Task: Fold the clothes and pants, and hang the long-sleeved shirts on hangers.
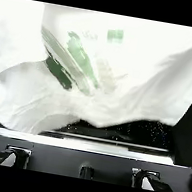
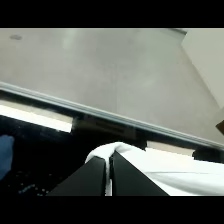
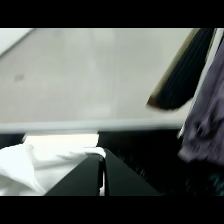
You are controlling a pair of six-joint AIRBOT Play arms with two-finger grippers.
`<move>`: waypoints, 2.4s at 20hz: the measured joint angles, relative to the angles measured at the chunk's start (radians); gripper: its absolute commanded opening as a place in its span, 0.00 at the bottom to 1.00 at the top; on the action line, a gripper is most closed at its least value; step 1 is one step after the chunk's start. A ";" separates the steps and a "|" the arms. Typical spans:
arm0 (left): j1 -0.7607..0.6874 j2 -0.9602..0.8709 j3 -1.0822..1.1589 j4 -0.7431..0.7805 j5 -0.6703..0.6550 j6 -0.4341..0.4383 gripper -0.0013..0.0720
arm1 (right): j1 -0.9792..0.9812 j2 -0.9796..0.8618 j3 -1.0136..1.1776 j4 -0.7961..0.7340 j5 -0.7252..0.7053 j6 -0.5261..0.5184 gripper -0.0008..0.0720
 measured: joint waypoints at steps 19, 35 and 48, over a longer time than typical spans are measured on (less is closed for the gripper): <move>-0.130 -1.012 0.002 -0.101 0.132 0.130 0.54 | 0.197 -1.016 -0.001 0.035 0.095 0.266 0.32; 0.188 -0.697 -0.151 -0.158 -0.313 0.304 0.87 | -0.197 -0.744 -0.394 0.315 0.410 -0.089 0.65; 0.303 -0.518 -0.516 -0.218 -0.251 0.318 0.87 | -0.164 -0.671 -0.893 0.332 0.315 -0.293 0.65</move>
